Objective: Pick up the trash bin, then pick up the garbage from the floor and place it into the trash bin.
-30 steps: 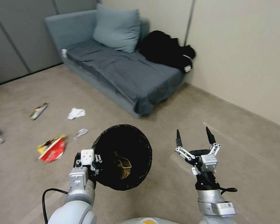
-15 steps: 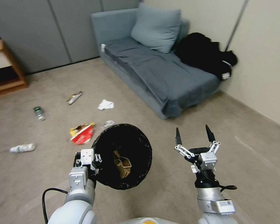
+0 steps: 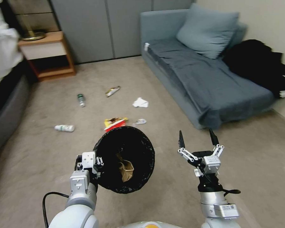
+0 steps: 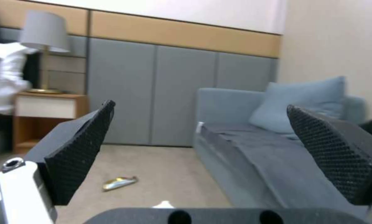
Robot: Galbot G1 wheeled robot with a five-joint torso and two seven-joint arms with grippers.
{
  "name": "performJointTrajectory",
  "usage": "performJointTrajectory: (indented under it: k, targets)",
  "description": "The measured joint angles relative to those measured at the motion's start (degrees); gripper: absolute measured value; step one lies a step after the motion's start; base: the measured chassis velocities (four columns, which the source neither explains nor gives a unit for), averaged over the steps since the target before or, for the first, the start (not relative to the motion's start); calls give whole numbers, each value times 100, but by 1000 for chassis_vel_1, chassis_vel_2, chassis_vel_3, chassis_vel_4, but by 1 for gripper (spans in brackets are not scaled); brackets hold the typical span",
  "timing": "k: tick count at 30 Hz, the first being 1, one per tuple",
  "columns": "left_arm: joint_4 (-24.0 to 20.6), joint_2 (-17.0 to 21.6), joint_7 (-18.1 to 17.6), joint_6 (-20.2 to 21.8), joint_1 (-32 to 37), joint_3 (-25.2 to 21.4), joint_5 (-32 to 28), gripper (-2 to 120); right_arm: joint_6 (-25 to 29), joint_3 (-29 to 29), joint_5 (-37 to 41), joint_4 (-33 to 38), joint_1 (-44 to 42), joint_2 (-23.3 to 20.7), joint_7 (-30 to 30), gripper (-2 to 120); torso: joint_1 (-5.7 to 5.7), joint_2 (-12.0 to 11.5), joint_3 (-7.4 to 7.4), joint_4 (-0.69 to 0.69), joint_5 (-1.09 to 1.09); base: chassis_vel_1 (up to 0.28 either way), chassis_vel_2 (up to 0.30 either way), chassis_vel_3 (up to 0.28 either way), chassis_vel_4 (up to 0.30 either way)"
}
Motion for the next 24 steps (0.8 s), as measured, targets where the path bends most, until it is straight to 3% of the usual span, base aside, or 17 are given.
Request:
performJointTrajectory:
  k: [24]
  targets:
    - [90,-42,-67,-126,-14,58,46,1,136,-1,-113,-104,-12,41,-15,100,0,0,0,0,0,114,114,114,110]
